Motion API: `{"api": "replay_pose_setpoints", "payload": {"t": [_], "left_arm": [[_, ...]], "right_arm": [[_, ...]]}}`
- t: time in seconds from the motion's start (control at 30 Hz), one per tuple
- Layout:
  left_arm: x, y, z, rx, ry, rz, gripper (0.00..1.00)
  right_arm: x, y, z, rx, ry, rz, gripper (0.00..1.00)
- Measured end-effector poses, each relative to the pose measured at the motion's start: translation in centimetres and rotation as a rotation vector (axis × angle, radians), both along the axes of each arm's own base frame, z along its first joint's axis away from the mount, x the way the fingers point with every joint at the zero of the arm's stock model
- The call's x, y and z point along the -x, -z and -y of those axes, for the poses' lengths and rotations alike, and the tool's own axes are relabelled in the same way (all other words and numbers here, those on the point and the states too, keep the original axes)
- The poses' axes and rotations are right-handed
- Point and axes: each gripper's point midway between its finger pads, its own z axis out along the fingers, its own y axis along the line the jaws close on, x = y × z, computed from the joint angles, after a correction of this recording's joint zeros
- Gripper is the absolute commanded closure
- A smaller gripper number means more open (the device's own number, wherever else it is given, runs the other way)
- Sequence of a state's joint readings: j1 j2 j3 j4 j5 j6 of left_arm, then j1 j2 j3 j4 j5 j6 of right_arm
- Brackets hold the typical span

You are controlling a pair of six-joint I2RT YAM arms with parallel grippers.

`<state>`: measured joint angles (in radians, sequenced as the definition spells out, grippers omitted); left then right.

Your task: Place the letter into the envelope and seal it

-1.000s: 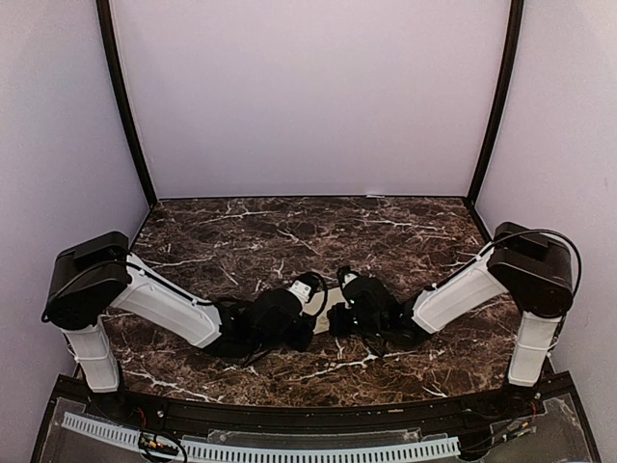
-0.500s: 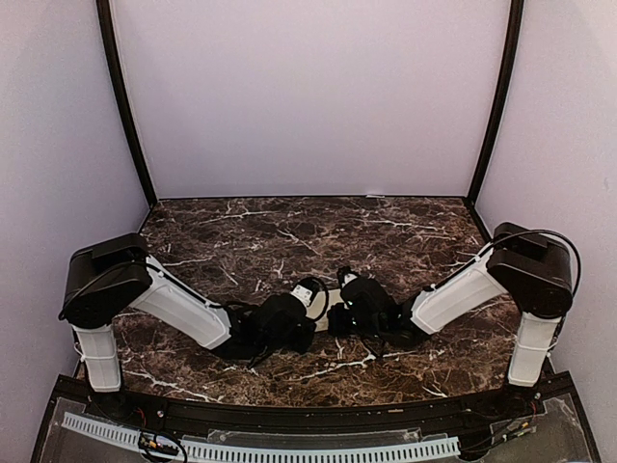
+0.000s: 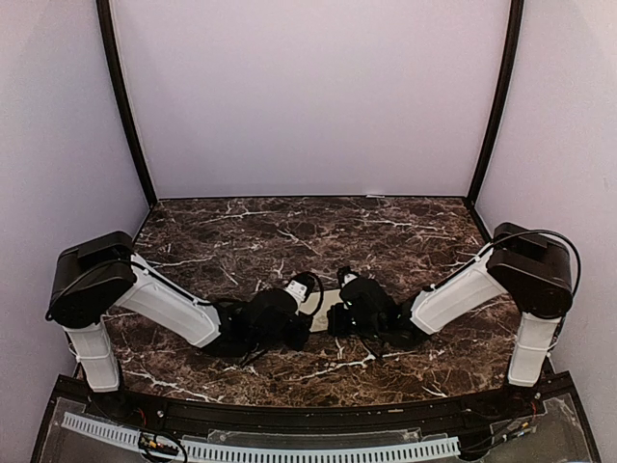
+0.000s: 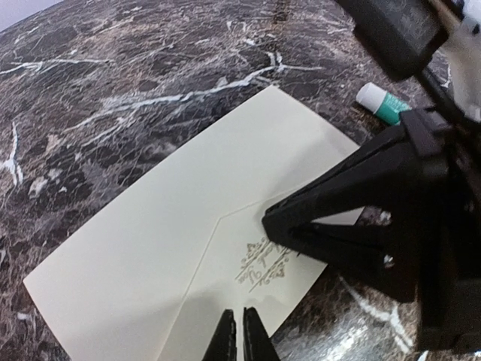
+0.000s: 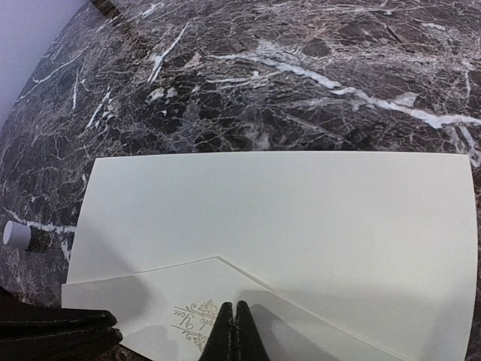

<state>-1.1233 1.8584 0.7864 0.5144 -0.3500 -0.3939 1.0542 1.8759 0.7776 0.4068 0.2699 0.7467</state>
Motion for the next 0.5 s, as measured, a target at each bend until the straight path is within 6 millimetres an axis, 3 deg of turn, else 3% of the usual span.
{"api": "replay_pose_setpoints", "payload": {"t": [0.27, 0.5], "left_arm": [[-2.2, -2.7, 2.8, 0.085, 0.001, 0.02, 0.94], [-3.5, 1.3, 2.3, 0.017, -0.028, -0.017, 0.95]], "right_arm": [[0.0, 0.0, 0.0, 0.005, 0.01, -0.001, 1.0], [0.0, 0.0, 0.0, 0.004, 0.015, -0.002, 1.0]]}}
